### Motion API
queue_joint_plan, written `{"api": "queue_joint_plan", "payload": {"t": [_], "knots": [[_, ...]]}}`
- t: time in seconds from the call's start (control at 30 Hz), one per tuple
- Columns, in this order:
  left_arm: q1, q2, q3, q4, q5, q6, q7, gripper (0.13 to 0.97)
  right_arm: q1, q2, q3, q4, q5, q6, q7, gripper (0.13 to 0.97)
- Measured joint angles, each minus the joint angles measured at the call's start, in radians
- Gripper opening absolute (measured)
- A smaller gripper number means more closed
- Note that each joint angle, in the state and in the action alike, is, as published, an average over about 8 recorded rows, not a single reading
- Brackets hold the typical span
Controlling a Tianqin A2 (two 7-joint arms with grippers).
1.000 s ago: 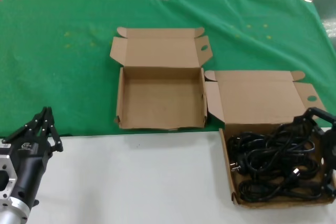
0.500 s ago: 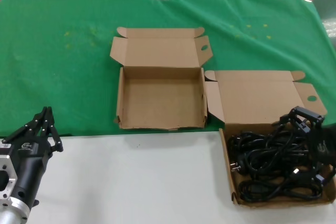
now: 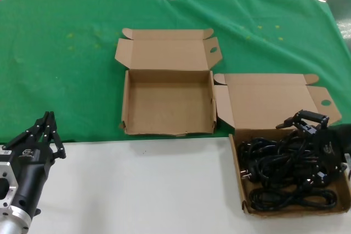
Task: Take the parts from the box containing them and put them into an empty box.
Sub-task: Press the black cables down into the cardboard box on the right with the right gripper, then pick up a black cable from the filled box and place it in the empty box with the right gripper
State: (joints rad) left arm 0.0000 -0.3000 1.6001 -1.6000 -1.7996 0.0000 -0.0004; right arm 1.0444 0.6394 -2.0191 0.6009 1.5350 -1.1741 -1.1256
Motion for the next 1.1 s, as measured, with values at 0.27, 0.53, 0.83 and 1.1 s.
{"api": "queue_joint_plan", "payload": {"t": [0.27,0.53,0.83,1.1], "knots": [[0.0,0.0,0.0,0.0,0.0,0.0,0.0,0.168,0.005,-0.011,0.006,-0.058,-0.007,0.008,-0.049,0.734],[0.0,0.0,0.0,0.0,0.0,0.0,0.0,0.168,-0.003,-0.013,0.013,-0.077,-0.01,0.018,-0.068,0.622],[0.0,0.0,0.0,0.0,0.0,0.0,0.0,0.168,0.006,-0.023,0.018,-0.126,-0.014,0.026,-0.104,0.412],[0.0,0.0,0.0,0.0,0.0,0.0,0.0,0.168,0.008,-0.02,0.028,-0.134,-0.01,0.026,-0.102,0.284]]}}
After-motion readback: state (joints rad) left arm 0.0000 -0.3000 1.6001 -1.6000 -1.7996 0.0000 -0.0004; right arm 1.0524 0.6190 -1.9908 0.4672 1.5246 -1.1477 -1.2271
